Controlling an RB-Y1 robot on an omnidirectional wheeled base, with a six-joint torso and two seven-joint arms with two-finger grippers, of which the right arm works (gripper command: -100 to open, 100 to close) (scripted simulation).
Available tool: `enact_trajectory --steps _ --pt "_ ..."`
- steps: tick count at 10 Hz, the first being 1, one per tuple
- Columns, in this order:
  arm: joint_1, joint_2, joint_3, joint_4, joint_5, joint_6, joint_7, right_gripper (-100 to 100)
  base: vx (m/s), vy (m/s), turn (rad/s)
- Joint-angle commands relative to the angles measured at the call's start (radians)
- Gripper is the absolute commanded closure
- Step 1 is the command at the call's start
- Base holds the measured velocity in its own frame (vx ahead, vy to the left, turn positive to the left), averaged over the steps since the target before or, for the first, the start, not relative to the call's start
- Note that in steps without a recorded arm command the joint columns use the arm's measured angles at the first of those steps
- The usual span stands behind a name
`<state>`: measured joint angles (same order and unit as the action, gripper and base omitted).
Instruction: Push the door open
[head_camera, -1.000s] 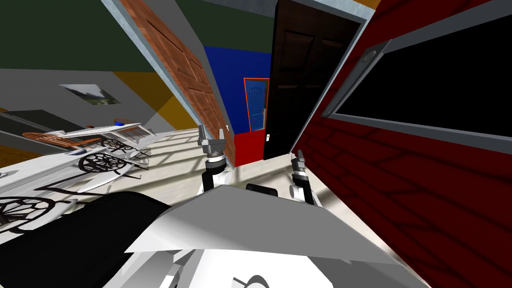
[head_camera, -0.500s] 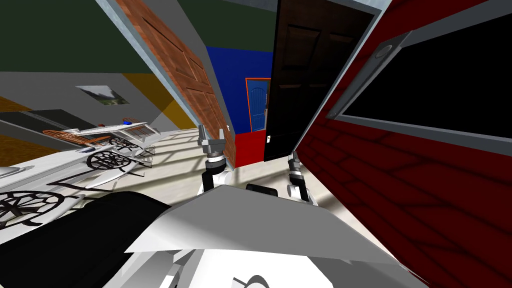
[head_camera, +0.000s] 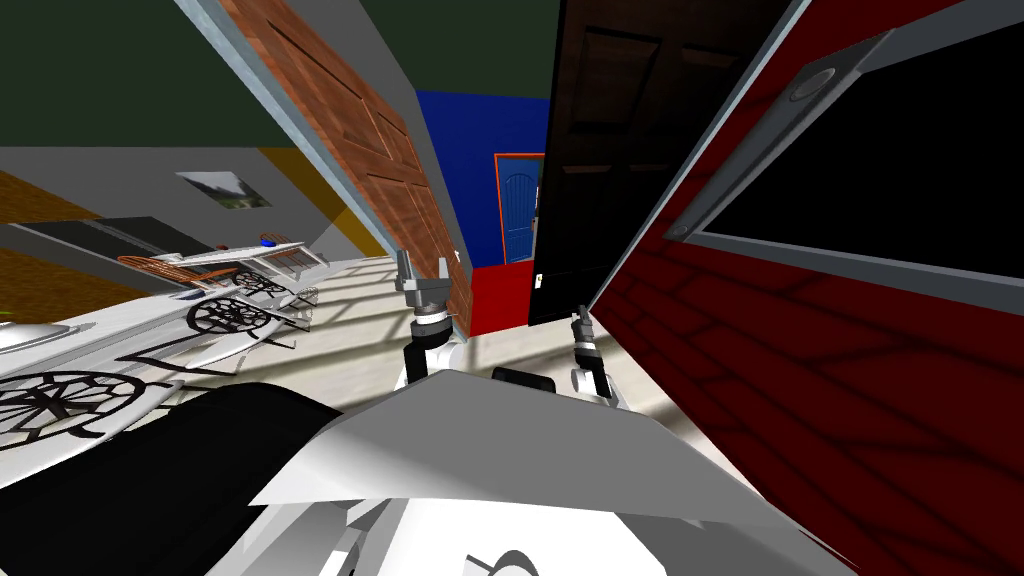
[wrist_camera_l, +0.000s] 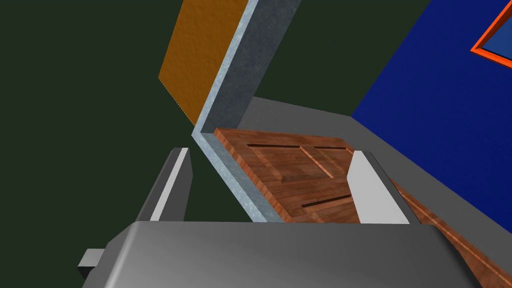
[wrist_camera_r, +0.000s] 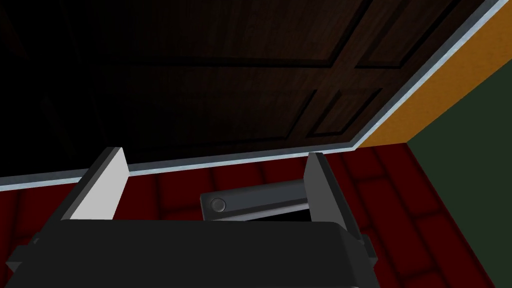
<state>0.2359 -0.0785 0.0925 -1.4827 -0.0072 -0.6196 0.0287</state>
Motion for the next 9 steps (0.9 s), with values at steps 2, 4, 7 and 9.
enact_trajectory --steps 2,4,7,9 --pt "-0.021 0.004 0.004 0.053 0.004 -0.013 0.0 -100 0.078 -0.03 0.049" --pt "-0.044 0.006 0.009 0.108 0.009 -0.023 -0.004 -100 0.055 -0.027 0.049" --pt "-0.077 0.012 0.016 0.189 0.016 -0.038 -0.008 -100 0.093 -0.042 0.069" --pt "-0.099 0.016 0.02 0.243 0.02 -0.048 -0.012 -100 0.091 -0.035 0.058"
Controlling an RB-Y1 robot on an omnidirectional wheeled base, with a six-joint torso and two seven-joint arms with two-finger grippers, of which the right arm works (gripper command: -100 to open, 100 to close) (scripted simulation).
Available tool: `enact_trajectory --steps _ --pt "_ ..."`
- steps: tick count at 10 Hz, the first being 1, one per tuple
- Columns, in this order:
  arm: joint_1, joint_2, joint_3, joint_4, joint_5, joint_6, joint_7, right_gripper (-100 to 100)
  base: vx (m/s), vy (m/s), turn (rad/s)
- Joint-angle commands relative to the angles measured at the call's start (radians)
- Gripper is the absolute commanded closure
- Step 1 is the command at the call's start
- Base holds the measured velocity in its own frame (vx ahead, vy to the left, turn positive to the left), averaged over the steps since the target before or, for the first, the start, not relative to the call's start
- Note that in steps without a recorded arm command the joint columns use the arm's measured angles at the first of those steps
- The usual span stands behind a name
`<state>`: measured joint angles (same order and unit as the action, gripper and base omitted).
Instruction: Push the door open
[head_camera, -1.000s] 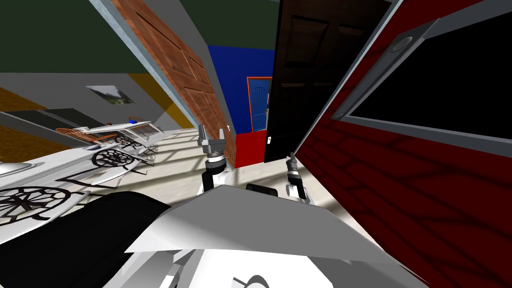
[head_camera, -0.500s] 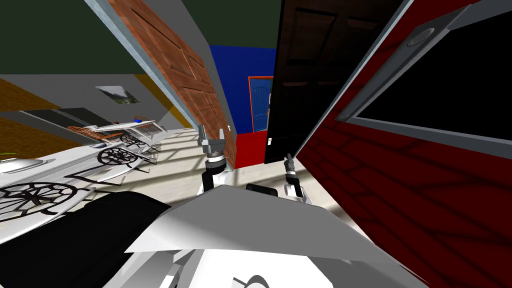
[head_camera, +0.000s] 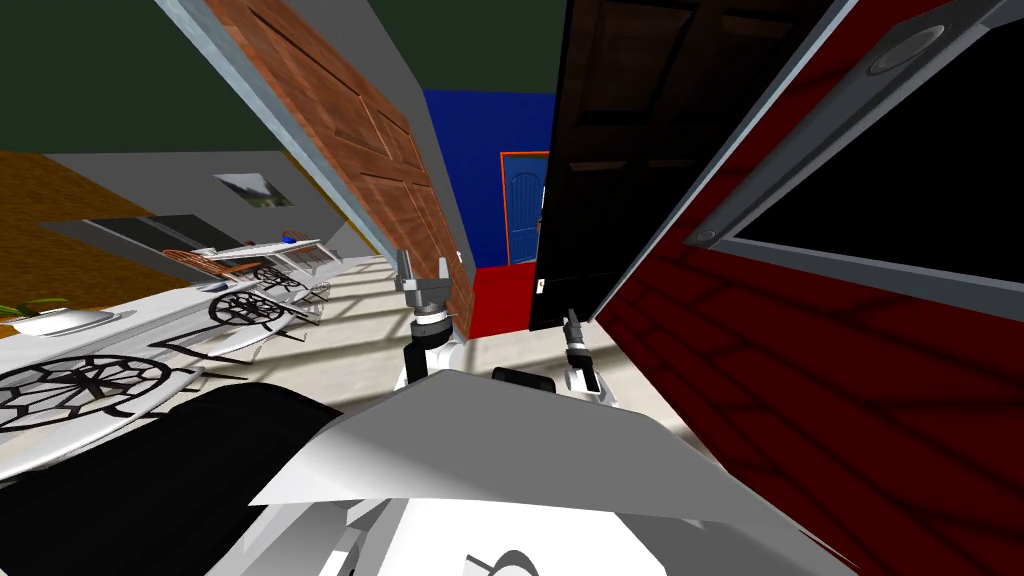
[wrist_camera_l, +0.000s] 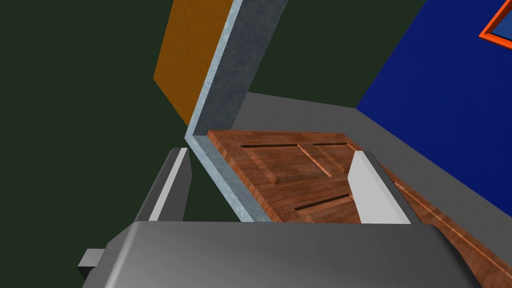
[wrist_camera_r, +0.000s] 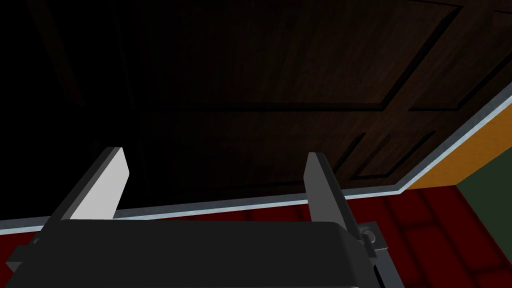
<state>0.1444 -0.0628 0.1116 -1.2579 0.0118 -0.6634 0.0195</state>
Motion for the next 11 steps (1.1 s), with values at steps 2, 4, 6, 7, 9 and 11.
enact_trajectory --steps 2,4,6,7,9,11 --pt "-0.029 0.005 0.005 0.069 0.005 -0.013 -0.005 -100 0.096 -0.035 0.066" --pt "-0.049 0.011 0.009 0.119 0.009 -0.022 -0.008 -100 0.099 -0.045 0.062" --pt "-0.069 0.018 0.014 0.168 0.013 -0.031 -0.011 -100 0.091 -0.055 0.061" --pt "-0.079 0.021 0.015 0.191 0.015 -0.035 -0.012 -100 0.091 -0.054 0.049" --pt "-0.097 0.029 0.019 0.236 0.019 -0.044 -0.015 -100 0.092 -0.041 0.06" --pt "-0.115 0.037 0.023 0.28 0.023 -0.051 -0.018 -100 0.081 -0.037 0.042"
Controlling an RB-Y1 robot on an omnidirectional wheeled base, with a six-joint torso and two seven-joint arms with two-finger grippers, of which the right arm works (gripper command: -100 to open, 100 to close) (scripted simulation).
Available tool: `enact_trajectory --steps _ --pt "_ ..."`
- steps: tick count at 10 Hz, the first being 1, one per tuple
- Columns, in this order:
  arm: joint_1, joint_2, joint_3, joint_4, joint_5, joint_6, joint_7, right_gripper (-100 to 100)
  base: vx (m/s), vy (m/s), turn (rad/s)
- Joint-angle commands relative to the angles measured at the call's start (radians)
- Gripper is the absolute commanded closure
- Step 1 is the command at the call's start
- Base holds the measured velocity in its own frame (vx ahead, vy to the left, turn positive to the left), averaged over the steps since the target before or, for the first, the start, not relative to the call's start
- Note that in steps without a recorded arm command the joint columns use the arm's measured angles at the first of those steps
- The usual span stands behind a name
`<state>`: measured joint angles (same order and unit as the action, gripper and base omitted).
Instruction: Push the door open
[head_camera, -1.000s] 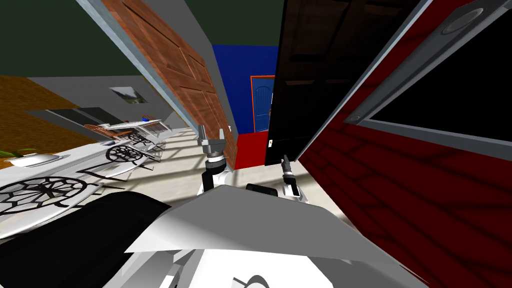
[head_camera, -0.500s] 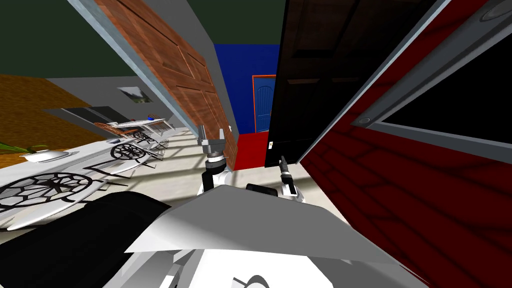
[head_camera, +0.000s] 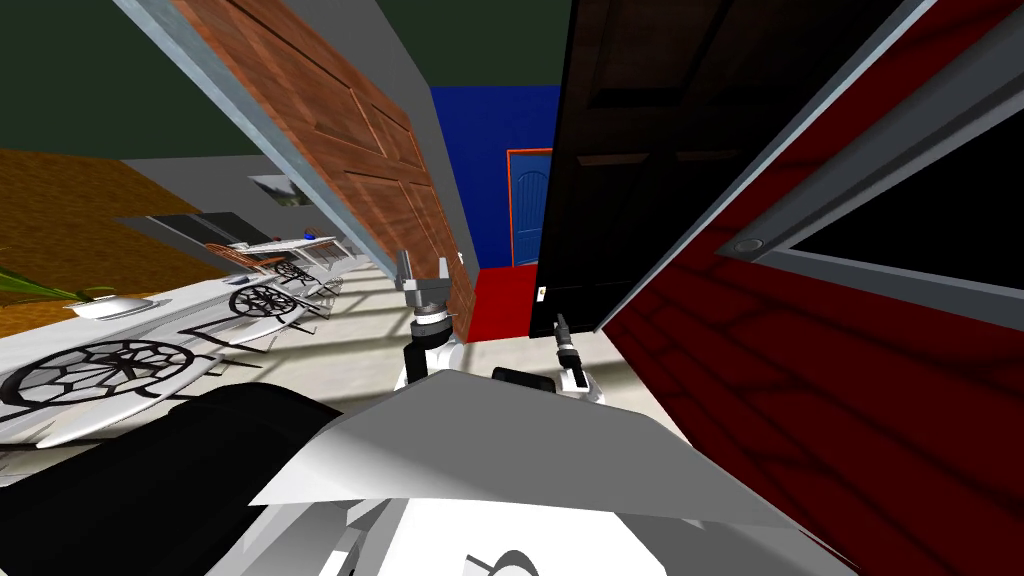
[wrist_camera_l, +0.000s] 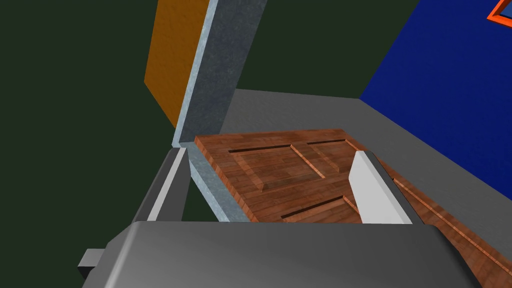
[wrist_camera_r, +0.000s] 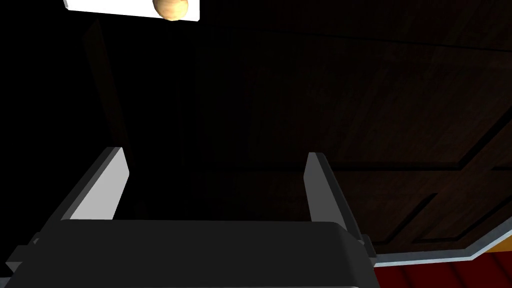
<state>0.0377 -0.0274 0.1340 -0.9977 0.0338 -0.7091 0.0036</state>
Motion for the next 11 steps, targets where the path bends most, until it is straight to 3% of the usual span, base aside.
enact_trajectory --steps 1,10,11 --pt "-0.016 0.005 0.002 0.039 0.002 -0.009 -0.003 -100 0.082 -0.037 0.046" --pt "-0.102 0.064 0.019 0.248 0.019 -0.047 -0.015 -100 0.122 -0.061 0.057" --pt "-0.103 0.06 0.016 0.244 0.017 -0.049 -0.013 -100 0.059 -0.036 0.014"
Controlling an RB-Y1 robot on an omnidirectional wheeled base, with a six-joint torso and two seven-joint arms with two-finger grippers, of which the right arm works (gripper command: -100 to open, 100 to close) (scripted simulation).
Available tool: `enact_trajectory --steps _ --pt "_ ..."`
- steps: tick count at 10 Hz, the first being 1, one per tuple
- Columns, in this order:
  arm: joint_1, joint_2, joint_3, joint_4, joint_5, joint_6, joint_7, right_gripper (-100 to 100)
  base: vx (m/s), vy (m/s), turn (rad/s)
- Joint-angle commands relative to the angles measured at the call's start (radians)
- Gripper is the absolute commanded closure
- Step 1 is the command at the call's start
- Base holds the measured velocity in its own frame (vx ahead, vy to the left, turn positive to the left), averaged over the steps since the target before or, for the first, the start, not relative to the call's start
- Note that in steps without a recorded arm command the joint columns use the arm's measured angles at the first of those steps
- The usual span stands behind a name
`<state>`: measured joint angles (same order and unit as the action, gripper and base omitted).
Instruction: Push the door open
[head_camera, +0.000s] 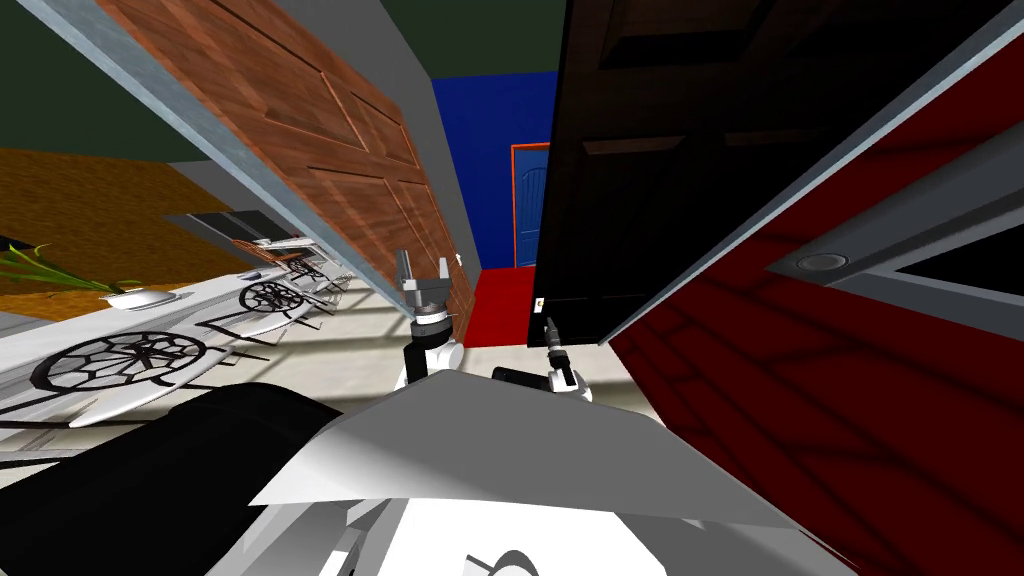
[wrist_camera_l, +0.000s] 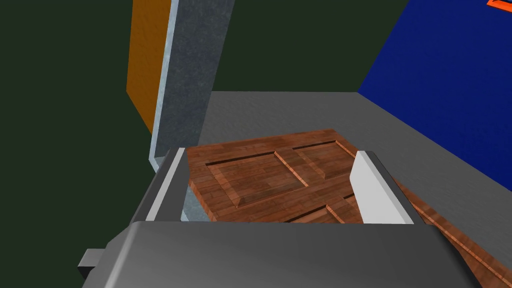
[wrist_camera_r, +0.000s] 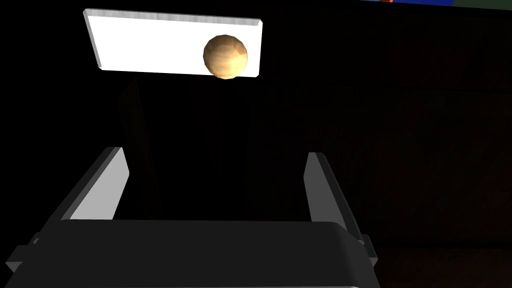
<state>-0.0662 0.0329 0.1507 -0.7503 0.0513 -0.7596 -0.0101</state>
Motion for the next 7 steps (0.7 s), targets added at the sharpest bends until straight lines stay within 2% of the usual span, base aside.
enact_trajectory --steps 1,3,4,5,7 --pt "-0.003 -0.034 -0.004 0.004 -0.002 0.0 0.001 -100 0.116 0.02 0.026" --pt "-0.007 -0.052 -0.008 0.009 -0.004 0.001 0.002 -100 0.197 0.024 0.026" --pt "-0.009 -0.055 -0.01 0.011 -0.005 0.001 0.002 -100 0.172 0.065 0.024" --pt "-0.012 -0.053 -0.012 0.014 -0.006 0.001 0.002 -100 0.185 0.081 0.018" --pt "-0.015 -0.036 -0.017 0.019 -0.008 0.001 0.003 -100 0.205 0.035 0.022"
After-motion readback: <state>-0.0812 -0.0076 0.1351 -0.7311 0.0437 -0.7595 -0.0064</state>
